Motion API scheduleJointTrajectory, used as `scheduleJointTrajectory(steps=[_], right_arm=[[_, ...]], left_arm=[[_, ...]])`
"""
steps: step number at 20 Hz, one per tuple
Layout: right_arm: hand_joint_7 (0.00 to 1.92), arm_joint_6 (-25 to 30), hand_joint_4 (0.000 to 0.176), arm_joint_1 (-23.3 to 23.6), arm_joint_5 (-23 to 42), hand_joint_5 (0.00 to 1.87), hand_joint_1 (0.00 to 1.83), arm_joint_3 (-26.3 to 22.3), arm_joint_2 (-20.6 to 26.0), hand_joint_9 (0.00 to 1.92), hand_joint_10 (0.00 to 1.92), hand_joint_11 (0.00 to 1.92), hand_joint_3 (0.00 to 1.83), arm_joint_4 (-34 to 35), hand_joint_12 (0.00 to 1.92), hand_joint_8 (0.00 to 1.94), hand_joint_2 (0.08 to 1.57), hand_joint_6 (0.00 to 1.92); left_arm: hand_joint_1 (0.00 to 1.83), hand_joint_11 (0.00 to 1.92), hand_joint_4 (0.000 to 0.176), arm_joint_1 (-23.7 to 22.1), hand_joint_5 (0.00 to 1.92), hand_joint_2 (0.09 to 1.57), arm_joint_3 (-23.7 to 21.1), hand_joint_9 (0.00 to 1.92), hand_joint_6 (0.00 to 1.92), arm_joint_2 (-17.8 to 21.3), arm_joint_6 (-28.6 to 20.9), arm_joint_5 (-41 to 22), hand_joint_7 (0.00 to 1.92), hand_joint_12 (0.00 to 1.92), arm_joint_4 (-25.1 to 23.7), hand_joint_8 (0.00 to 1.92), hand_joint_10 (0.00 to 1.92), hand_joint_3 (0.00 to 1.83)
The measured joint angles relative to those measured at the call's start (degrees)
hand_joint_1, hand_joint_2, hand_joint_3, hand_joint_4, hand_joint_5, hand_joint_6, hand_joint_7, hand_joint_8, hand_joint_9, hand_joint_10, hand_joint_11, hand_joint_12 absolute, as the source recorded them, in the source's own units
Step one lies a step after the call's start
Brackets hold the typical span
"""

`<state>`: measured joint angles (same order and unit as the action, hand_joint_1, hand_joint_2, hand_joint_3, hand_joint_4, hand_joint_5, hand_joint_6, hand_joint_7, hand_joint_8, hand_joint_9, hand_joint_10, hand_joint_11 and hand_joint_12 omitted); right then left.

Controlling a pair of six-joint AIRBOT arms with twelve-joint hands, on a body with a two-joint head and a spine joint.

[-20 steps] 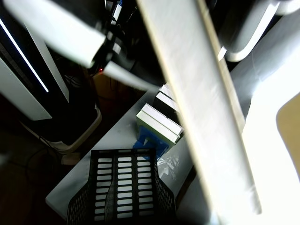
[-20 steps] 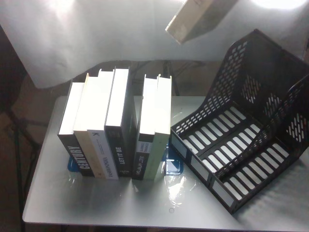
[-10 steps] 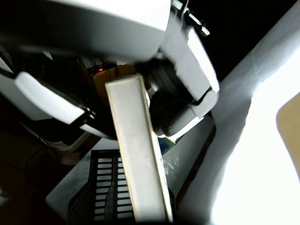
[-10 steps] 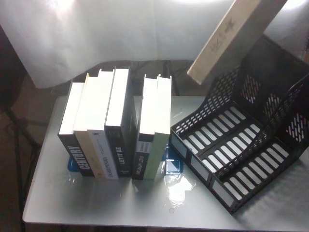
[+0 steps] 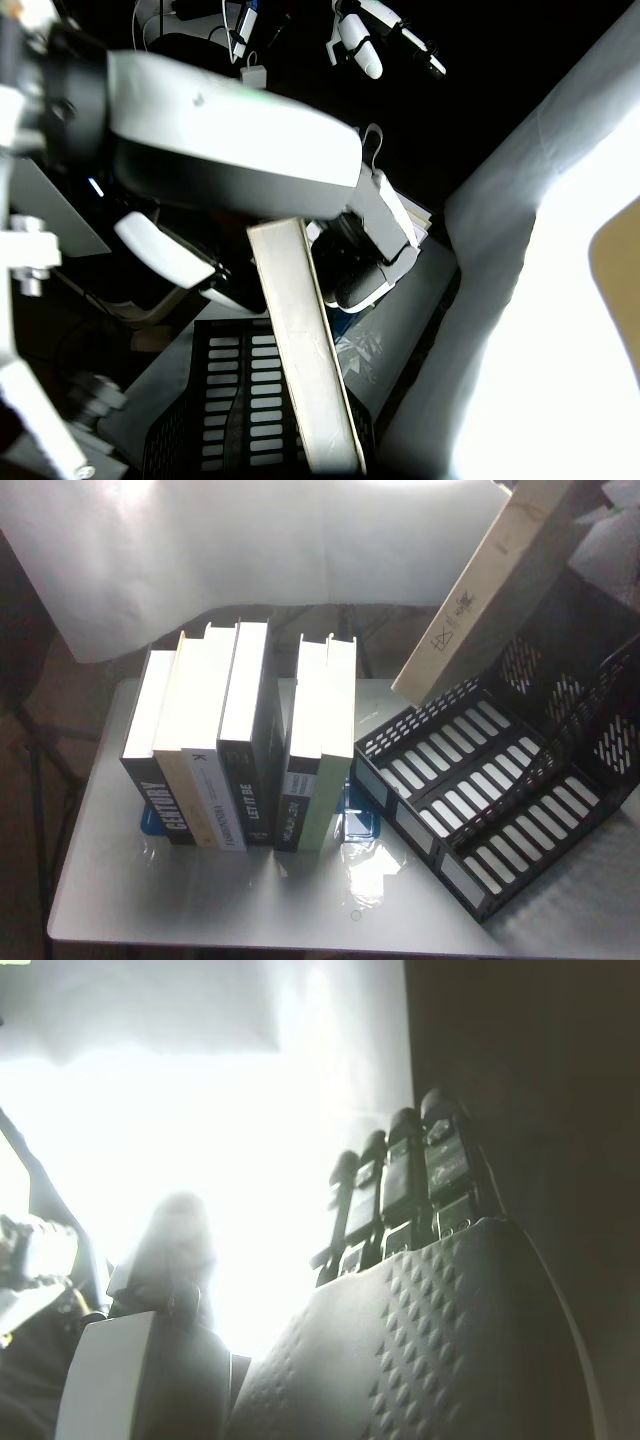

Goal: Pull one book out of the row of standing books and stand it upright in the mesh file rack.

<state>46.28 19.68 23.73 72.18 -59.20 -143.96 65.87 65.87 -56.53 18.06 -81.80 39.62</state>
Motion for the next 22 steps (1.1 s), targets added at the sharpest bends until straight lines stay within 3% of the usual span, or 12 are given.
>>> scheduleJointTrajectory(steps=[1, 4, 5, 7, 9, 10, 12, 14, 15, 16, 18, 22], right_arm=[[0.87, 0.0, 0.000, -0.8, -0.3, 0.83, 1.36, 0.3, -0.2, 0.75, 1.46, 0.53, 0.00, 0.3, 1.71, 1.20, 1.18, 1.16], [0.82, 0.0, 0.000, -2.5, -0.8, 0.81, 1.34, 1.1, -1.2, 0.67, 1.55, 0.41, 0.00, 0.3, 1.85, 1.31, 1.21, 1.16], [0.80, 0.0, 0.000, -2.9, -1.0, 0.81, 1.35, 1.4, -1.8, 0.67, 1.59, 0.46, 0.00, 0.4, 1.89, 1.35, 1.21, 1.12], [0.81, 0.0, 0.000, -4.2, -2.1, 0.87, 1.22, 1.6, -2.6, 0.65, 1.41, 0.41, 0.00, 0.9, 1.84, 1.32, 1.19, 1.14], [0.66, 0.0, 0.000, -5.8, -2.3, 0.87, 1.19, 2.1, -3.5, 0.46, 1.28, 0.19, 0.01, 1.4, 1.86, 1.37, 1.23, 1.30], [0.66, -0.3, 0.000, -6.6, -2.3, 0.84, 1.18, 2.5, -3.9, 0.49, 1.24, 0.24, 0.00, 2.1, 1.84, 1.37, 1.24, 1.34], [0.60, -0.9, 0.000, -7.6, -2.6, 0.79, 1.16, 3.3, -4.1, 0.45, 1.30, 0.22, 0.00, 2.9, 1.87, 1.45, 1.27, 1.42], [0.62, -1.0, 0.000, -8.4, -3.0, 0.80, 1.16, 3.8, -4.2, 0.50, 1.34, 0.32, 0.00, 2.9, 1.84, 1.47, 1.27, 1.36], [0.54, -1.1, 0.000, -8.5, -3.0, 0.79, 1.16, 3.9, -4.2, 0.34, 1.37, 0.13, 0.00, 2.8, 1.91, 1.53, 1.29, 1.40], [0.54, -1.1, 0.000, -8.6, -2.8, 0.78, 1.15, 3.9, -4.2, 0.34, 1.40, 0.16, 0.00, 2.8, 1.92, 1.54, 1.29, 1.41], [0.66, -1.1, 0.004, -8.9, -3.3, 0.73, 1.13, 4.4, -4.9, 0.63, 1.39, 0.57, 0.00, 3.1, 1.82, 1.47, 1.28, 1.42], [0.67, -1.0, 0.007, -11.4, -3.1, 0.73, 1.13, 5.9, -6.6, 0.64, 1.39, 0.58, 0.00, 3.1, 1.82, 1.47, 1.28, 1.42]], left_arm=[[0.39, 0.00, 0.000, 0.0, 0.00, 1.43, 0.0, 0.00, 0.00, 0.0, 0.0, 0.0, 0.00, 0.00, 0.0, 0.00, 0.00, 0.00], [0.36, 0.00, 0.000, 0.0, 0.00, 1.44, 0.0, 0.00, 0.00, 0.0, 0.0, 0.0, 0.00, 0.00, 0.0, 0.00, 0.00, 0.00], [0.32, 0.00, 0.000, 0.0, 0.00, 1.44, 0.0, 0.00, 0.00, 0.0, 0.0, 0.0, 0.00, 0.00, 0.0, 0.00, 0.00, 0.00], [0.33, 0.00, 0.000, 0.0, 0.00, 1.44, 0.0, 0.00, 0.00, -0.1, 0.0, 0.0, 0.00, 0.00, 0.0, 0.00, 0.00, 0.00], [0.31, 0.00, 0.000, 0.0, 0.00, 1.44, 0.0, 0.00, 0.00, -0.2, 0.0, 0.0, 0.00, 0.00, 0.2, 0.00, 0.00, 0.00], [0.31, 0.00, 0.006, 0.0, 0.00, 1.44, 0.0, 0.00, 0.00, -0.2, 0.0, 0.0, 0.00, 0.00, 0.1, 0.00, 0.00, 0.00], [0.33, 0.00, 0.008, 0.0, 0.00, 1.44, 0.5, 0.00, 0.00, -0.5, 0.0, 0.0, 0.00, 0.00, 0.2, 0.00, 0.00, 0.00], [0.32, 0.00, 0.000, 0.0, 0.00, 1.43, 0.6, 0.00, 0.00, -0.5, 0.0, 0.1, 0.00, 0.00, 0.2, 0.00, 0.00, 0.00], [0.31, 0.00, 0.002, 0.0, 0.00, 1.43, 0.6, 0.00, 0.00, -0.5, 0.0, 0.1, 0.00, 0.00, 0.2, 0.00, 0.00, 0.00], [0.32, 0.00, 0.009, 0.0, 0.00, 1.43, 0.6, 0.00, 0.00, -0.5, 0.0, 0.1, 0.00, 0.00, 0.2, 0.00, 0.00, 0.00], [0.33, 0.00, 0.022, 0.0, 0.00, 1.42, 0.7, 0.00, 0.00, -0.5, 0.0, 0.1, 0.00, 0.00, 0.0, 0.00, 0.00, 0.00], [0.33, 0.00, 0.023, 0.0, 0.00, 1.42, 1.1, 0.00, 0.00, -0.9, 0.1, 0.2, 0.00, 0.00, 0.3, 0.00, 0.00, 0.00]])
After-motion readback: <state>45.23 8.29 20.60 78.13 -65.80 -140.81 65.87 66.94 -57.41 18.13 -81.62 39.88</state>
